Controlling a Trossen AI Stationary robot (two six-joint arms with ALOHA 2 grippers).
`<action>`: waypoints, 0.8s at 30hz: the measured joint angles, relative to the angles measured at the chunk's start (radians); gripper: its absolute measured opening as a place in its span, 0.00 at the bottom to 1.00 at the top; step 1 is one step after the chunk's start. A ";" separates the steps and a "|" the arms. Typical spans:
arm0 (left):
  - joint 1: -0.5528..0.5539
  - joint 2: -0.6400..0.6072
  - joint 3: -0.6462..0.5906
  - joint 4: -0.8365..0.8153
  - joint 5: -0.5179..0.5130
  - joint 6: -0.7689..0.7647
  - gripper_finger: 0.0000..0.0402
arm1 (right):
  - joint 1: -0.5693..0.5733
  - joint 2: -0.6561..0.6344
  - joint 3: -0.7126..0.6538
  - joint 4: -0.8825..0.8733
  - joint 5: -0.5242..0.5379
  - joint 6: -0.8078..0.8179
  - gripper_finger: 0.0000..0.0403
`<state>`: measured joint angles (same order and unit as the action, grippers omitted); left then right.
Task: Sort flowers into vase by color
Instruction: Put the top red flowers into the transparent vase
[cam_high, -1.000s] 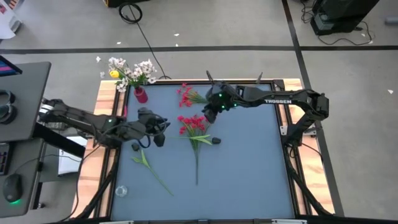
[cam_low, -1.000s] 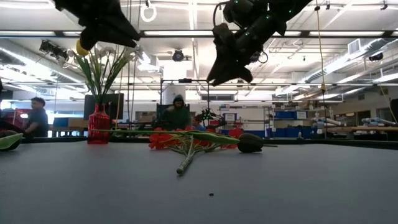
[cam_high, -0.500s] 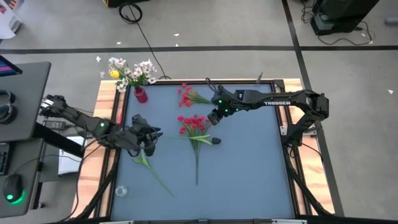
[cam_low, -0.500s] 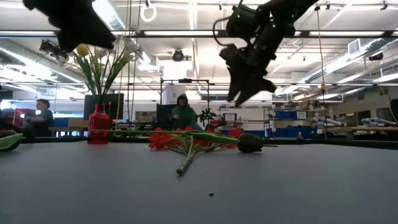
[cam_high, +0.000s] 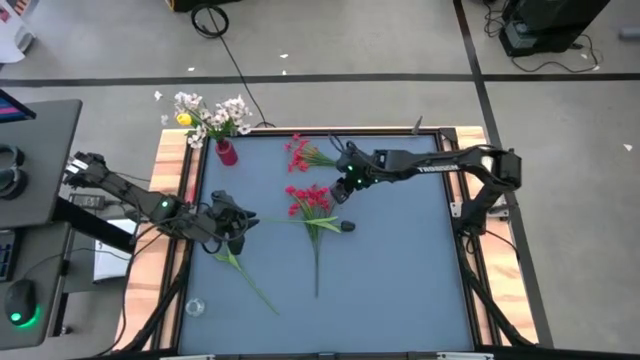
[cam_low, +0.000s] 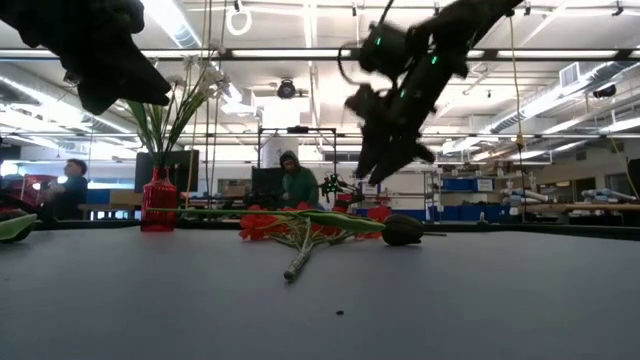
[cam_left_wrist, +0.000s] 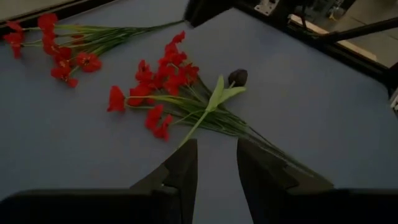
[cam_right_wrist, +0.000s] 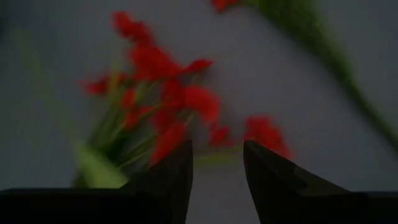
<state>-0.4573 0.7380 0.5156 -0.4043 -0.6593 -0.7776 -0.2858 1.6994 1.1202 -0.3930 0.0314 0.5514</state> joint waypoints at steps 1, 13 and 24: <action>0.004 0.000 0.000 0.005 -0.001 0.000 0.29 | -0.018 0.022 0.000 0.014 -0.007 -0.029 0.38; 0.011 -0.002 0.000 0.018 0.022 -0.105 0.29 | -0.160 0.232 0.199 -0.084 -0.035 -0.404 0.38; 0.012 -0.041 0.001 0.008 0.022 -0.211 0.29 | -0.241 0.451 0.438 -0.243 -0.051 -0.578 0.37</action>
<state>-0.4450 0.6968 0.5167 -0.3958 -0.6369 -0.9888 -0.5270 2.1505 1.5583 -0.6360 -0.0199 -0.0270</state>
